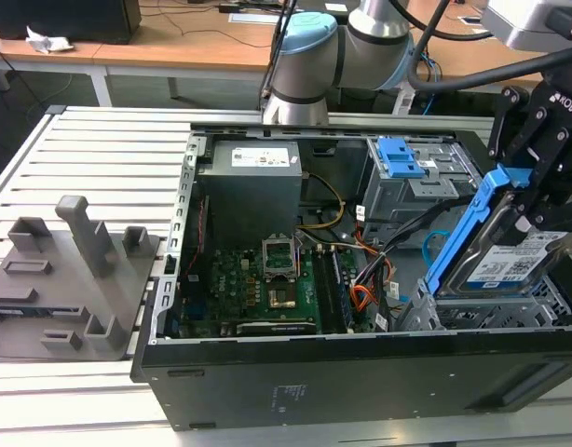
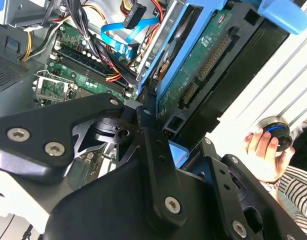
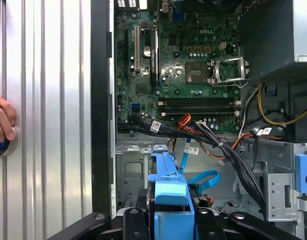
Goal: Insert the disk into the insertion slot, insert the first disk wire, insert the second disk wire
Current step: 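Insert the disk into the insertion slot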
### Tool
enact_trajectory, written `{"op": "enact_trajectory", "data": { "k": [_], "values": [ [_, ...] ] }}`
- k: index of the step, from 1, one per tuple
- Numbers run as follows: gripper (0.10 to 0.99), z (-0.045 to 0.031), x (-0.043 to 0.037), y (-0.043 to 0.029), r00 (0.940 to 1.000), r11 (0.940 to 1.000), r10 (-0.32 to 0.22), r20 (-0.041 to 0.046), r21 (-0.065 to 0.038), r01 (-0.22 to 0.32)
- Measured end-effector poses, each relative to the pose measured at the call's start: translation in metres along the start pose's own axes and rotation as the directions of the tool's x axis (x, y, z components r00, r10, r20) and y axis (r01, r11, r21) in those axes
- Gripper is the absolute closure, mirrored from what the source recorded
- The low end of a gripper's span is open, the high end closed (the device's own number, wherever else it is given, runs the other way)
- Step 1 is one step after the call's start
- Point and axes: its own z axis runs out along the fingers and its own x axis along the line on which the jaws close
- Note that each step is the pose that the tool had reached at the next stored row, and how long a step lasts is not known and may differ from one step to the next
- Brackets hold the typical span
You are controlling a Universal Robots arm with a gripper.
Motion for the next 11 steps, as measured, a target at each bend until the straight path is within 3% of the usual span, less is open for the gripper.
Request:
{"op": "enact_trajectory", "data": {
  "k": [6,11],
  "values": [
    [0.722,0.0109,0.0005,-0.0005,1.0,1.0,0.0,-0.0001,0.0,0.0],
    [0.722,0.0155,0.0005,-0.0007,1.0,1.0,0.0,-0.0001,0.0,0.0]
  ]
}}
